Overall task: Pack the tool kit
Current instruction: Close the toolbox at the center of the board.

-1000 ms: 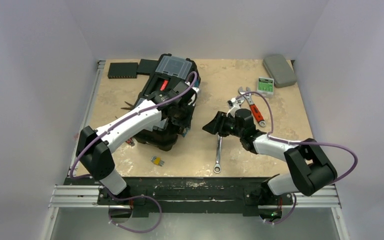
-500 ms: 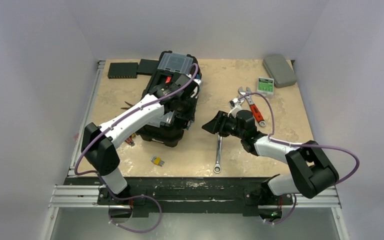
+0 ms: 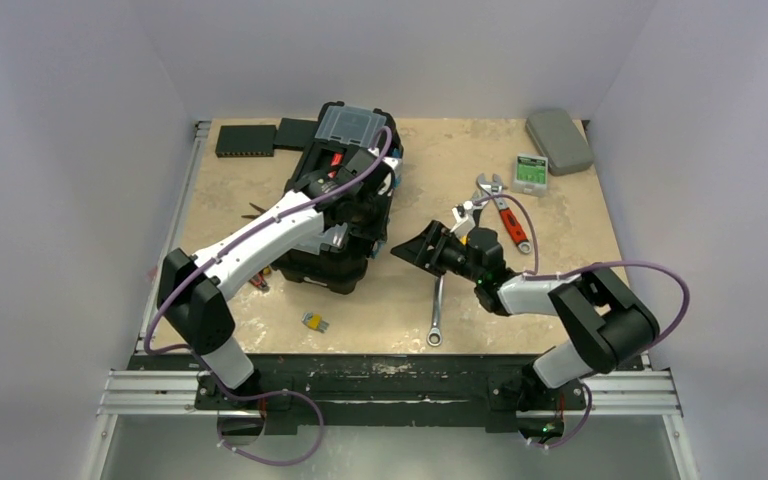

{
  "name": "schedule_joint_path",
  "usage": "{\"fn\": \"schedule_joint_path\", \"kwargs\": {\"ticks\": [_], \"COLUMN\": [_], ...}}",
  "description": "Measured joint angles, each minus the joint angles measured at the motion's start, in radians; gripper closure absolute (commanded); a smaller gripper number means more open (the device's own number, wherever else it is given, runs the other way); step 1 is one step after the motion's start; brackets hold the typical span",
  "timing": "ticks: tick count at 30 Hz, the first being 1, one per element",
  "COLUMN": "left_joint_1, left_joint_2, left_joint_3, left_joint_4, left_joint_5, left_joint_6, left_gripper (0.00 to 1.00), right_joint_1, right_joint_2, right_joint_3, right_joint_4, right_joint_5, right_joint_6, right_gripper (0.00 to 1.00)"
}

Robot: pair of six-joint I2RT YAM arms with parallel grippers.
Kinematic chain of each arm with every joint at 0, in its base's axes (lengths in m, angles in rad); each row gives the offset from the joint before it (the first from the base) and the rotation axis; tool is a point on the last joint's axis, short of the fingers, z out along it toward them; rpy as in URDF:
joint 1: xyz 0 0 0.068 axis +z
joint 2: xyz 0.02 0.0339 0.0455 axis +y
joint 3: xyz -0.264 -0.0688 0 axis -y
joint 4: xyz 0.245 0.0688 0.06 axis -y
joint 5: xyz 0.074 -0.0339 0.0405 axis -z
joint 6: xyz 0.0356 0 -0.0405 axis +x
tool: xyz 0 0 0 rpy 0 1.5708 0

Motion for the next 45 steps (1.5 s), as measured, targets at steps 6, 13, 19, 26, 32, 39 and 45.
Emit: {"fn": "schedule_joint_path", "kwargs": {"ticks": [6,13,19,26,32,39,45], "left_joint_1": [0.0,0.0,0.004,0.005,0.005,0.013,0.057], "left_joint_2": [-0.007,-0.021,-0.041,-0.116,-0.214,-0.38,-0.492], "left_joint_3": [-0.01,-0.023,-0.025,-0.011,0.004,-0.033,-0.11], "left_joint_4": [0.01,0.016,0.023,0.05,0.05,0.085,0.116], "left_joint_5": [-0.001,-0.02,-0.077,-0.115,-0.15,-0.21,-0.239], "left_joint_6": [-0.001,0.001,0.047,0.089,0.103,0.101,0.085], "left_gripper": [1.0,0.92,0.5,0.4,0.4,0.38,0.37], "right_joint_1": [0.022,0.051,0.061,0.071,0.074,0.103,0.138], "right_joint_2": [0.093,0.158,0.188,0.192,0.19,0.172,0.15], "right_joint_3": [0.005,0.051,0.095,0.104,0.104,0.147,0.197], "right_joint_4": [0.145,0.224,0.245,0.251,0.251,0.216,0.122], "right_joint_5": [-0.008,-0.006,-0.006,-0.006,-0.005,-0.001,0.035], "right_joint_6": [0.076,0.125,0.142,0.152,0.161,0.162,0.163], "right_gripper": [0.17,0.17,0.17,0.16,0.16,0.16,0.15]}}
